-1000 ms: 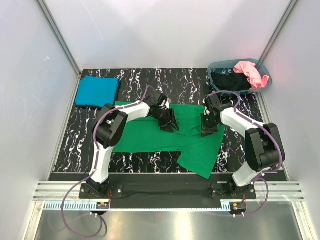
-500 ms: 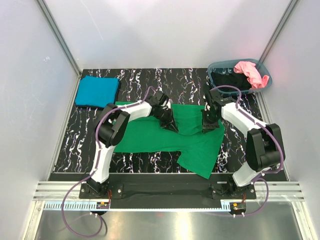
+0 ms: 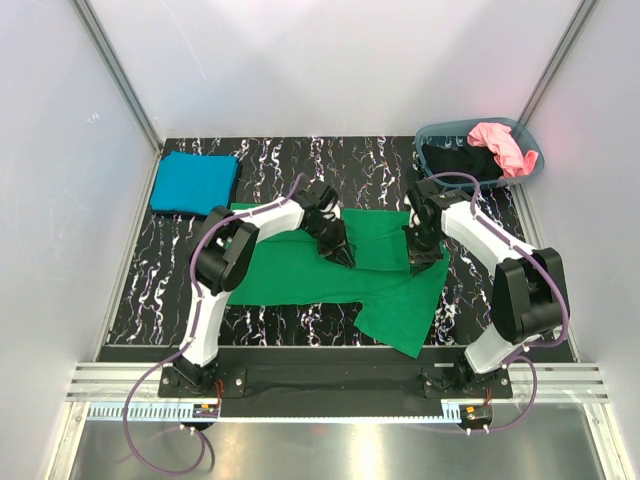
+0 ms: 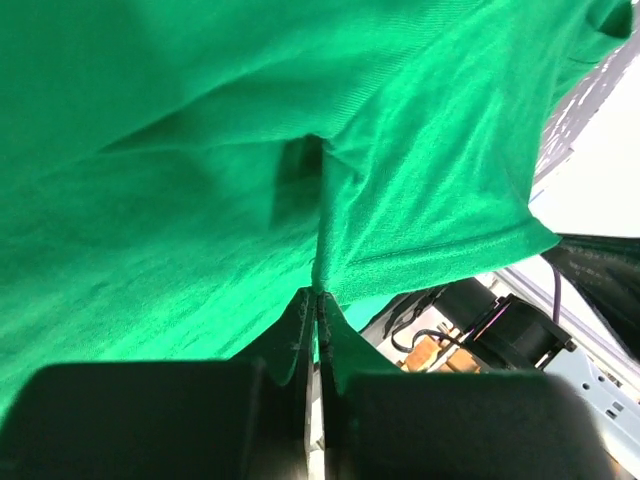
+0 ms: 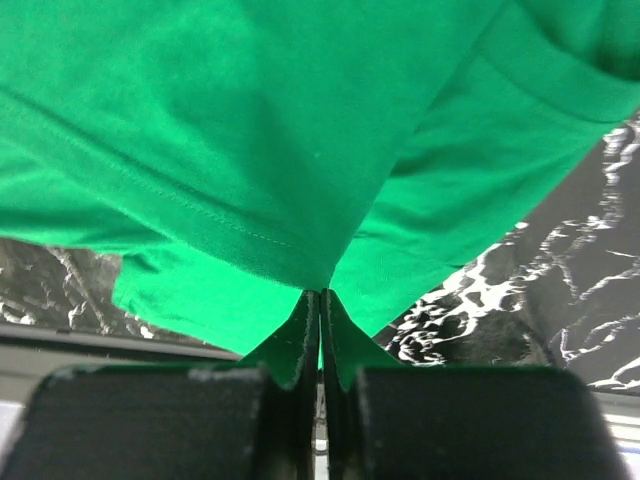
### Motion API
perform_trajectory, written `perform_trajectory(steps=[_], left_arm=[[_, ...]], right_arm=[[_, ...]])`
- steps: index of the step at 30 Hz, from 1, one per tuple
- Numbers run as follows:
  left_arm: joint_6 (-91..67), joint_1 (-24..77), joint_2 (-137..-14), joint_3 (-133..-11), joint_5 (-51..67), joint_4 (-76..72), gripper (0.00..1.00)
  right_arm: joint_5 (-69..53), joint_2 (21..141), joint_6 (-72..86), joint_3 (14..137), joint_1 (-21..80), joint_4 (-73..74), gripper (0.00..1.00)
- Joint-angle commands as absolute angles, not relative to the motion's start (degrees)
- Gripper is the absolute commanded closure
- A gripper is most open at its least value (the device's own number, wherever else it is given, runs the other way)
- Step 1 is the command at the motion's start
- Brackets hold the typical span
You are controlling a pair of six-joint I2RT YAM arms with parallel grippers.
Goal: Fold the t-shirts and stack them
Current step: Fold the tshirt
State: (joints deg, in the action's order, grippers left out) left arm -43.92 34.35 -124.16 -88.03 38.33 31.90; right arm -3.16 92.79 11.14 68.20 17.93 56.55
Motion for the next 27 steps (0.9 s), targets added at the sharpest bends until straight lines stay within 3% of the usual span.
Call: perform_trajectory(steps=[1,5,6,9,12,17,27], left_arm=[[-43.2,34.5,-122.2,-87.8,37.4,34.7,0.76],[-41.2,34.5,-121.5,-89.5,36.1,37.6,0.56],[-40.7,34.5,-121.4,-90.2,35.7,38.4,0.55],[-38.9,34.4,-121.0,-93.6,33.8,41.8,0.54],[-38.2,32.8,-119.8,-94.3,31.9,43.1,0.54],[-36.7,27.2,-118.3,-91.8,29.9,42.8,0.54],[-32.2,10.7,-120.4,-88.6,20.6,42.8,0.54]], right_arm=[[-6.7,93.3,10.7,66.8,19.1,57.8,0.91],[-8.6,93.4,12.8,68.0,19.3,58.6,0.66],[-8.3,93.6,13.8,69.3,19.2,59.3,0.61],[-8.6,94.3,18.6,71.6,19.3,58.0,0.62],[-7.6,94.4,24.4,71.1,19.3,51.8,0.74],[-5.6,99.3,27.0,66.9,19.2,41.2,0.83],[3.8,101.7,32.4,61.3,15.5,38.4,0.83]])
